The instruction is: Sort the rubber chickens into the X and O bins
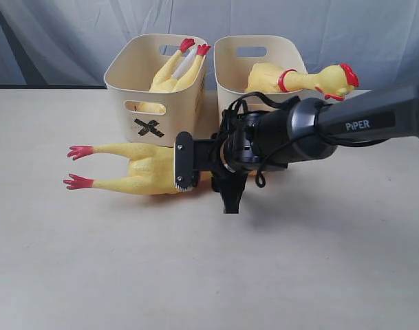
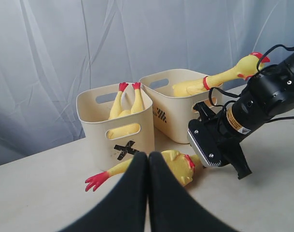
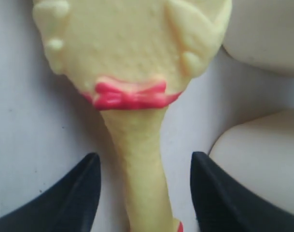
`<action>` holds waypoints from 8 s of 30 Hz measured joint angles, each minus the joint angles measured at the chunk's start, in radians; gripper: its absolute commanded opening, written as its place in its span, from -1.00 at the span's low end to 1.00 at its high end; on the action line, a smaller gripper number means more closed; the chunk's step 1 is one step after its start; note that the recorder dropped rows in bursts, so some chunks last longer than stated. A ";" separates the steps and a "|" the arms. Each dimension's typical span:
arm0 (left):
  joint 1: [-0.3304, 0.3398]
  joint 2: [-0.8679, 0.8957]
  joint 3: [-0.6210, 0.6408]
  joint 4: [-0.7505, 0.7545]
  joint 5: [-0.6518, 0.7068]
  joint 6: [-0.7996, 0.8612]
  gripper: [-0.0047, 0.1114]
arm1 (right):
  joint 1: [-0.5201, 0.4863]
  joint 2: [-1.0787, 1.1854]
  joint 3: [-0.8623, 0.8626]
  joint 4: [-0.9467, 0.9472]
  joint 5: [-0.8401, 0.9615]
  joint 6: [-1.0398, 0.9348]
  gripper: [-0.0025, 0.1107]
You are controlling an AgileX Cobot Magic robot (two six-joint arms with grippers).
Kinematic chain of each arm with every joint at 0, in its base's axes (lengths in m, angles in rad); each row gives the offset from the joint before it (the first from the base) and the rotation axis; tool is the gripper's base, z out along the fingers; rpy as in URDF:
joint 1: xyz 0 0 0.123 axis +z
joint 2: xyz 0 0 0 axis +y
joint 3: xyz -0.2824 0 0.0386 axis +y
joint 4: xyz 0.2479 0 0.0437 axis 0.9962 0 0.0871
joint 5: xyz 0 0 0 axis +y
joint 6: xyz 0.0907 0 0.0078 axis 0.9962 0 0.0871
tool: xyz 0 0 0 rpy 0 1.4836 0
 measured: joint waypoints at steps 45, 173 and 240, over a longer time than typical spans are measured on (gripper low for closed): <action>0.000 0.000 0.000 0.000 0.000 0.000 -0.92 | 0.052 -0.017 -0.055 0.112 0.213 -0.008 -0.97; 0.000 0.000 0.000 0.000 0.000 0.000 -0.92 | -0.198 0.067 -0.876 0.822 0.961 0.455 -0.97; 0.000 0.000 0.000 0.000 0.000 0.000 -0.92 | -0.198 -0.246 -0.876 0.621 0.950 0.436 -0.93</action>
